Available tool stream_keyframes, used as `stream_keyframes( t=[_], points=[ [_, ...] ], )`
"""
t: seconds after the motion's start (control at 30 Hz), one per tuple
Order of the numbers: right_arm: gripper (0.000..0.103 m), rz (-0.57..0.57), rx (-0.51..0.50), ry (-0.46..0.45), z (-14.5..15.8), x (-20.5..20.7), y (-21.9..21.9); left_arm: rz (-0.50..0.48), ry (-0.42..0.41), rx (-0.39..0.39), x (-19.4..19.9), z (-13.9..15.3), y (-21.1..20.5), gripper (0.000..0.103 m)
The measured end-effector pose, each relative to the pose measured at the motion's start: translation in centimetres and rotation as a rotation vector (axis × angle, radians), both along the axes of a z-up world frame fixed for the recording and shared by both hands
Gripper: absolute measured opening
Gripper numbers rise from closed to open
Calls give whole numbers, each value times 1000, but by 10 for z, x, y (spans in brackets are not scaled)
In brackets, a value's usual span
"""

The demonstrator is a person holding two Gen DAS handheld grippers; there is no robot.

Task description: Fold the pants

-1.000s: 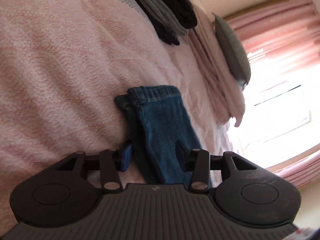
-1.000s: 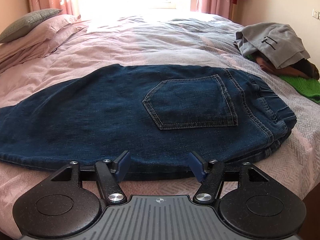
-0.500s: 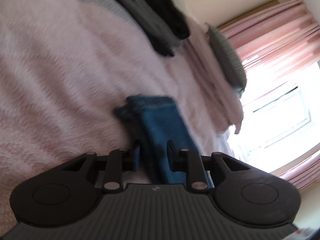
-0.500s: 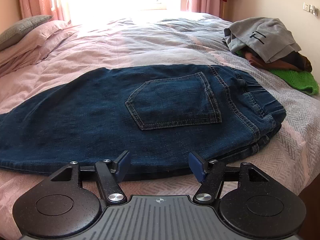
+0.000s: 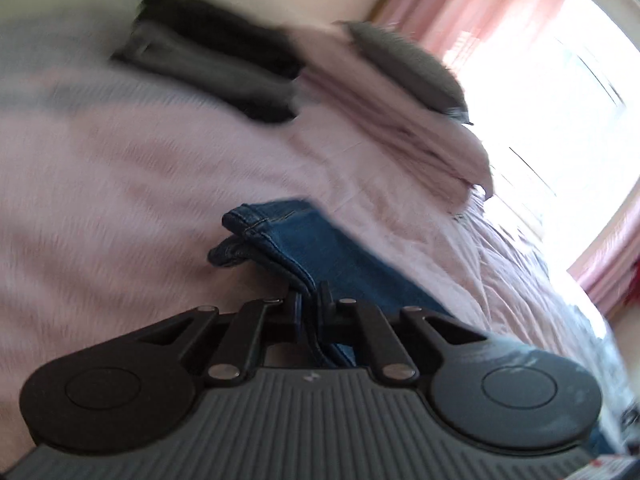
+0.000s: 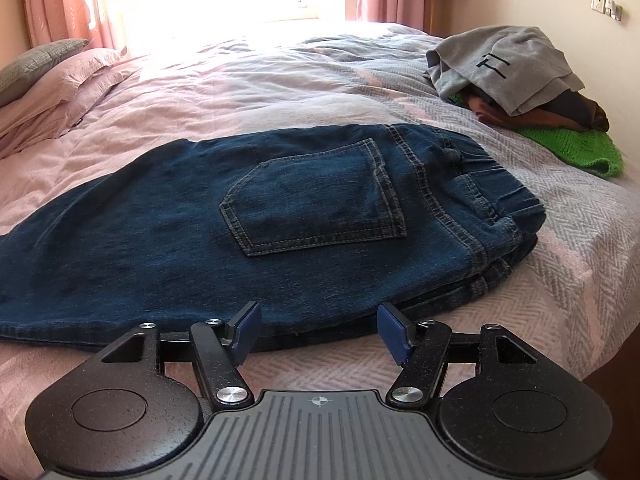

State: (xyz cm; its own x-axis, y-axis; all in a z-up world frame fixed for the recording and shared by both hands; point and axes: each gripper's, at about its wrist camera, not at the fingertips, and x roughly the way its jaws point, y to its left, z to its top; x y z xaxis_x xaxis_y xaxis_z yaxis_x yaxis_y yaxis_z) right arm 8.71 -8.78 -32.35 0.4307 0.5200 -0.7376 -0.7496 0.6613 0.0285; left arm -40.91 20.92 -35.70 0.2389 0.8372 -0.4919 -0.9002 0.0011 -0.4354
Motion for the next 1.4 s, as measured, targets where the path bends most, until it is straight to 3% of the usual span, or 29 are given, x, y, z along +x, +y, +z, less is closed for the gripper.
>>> stream_keyframes(
  t=[0.2,0.3,0.4,0.47,0.53,0.6,0.63,0.67,0.7,0.77,0.83,0.97,1.07,1.2,1.3,1.4],
  points=[
    [61,-69,28,-8,6,16,-15,-216,245,269,88,88,-15,3],
    [61,-96,50,-21,12,22,-23,-418,360,425,157,121,-50,3],
    [61,-114,72,-23,17,25,-31,-674,419,532,227,124,-97,3],
    [61,-119,87,-17,17,27,-34,-848,424,517,272,105,-126,7],
    [61,-116,95,-1,16,27,-36,-1021,437,403,317,64,-146,15],
    [61,-104,96,14,15,27,-35,-1114,504,249,348,14,-158,20],
    [61,-94,102,21,15,25,-35,-1106,551,176,356,-8,-160,21],
    [61,-80,112,28,16,24,-34,-1077,543,193,352,-16,-163,21],
    [61,-58,140,40,18,22,-34,-1068,502,193,345,-14,-164,21],
    [61,-26,208,89,21,21,-32,-1064,381,115,324,4,-156,28],
    [61,11,312,224,19,24,-24,-1030,283,129,295,26,-148,29],
    [60,104,471,573,0,28,12,-881,286,121,249,48,-125,27],
    [48,137,470,754,-16,24,43,-769,312,51,225,39,-107,25],
    [44,50,394,943,-39,21,64,-716,259,9,198,31,-98,25],
    [33,-13,363,925,-44,21,70,-712,240,3,189,27,-96,24],
    [31,-68,365,882,-47,21,77,-712,229,-6,188,22,-93,24]
  ],
)
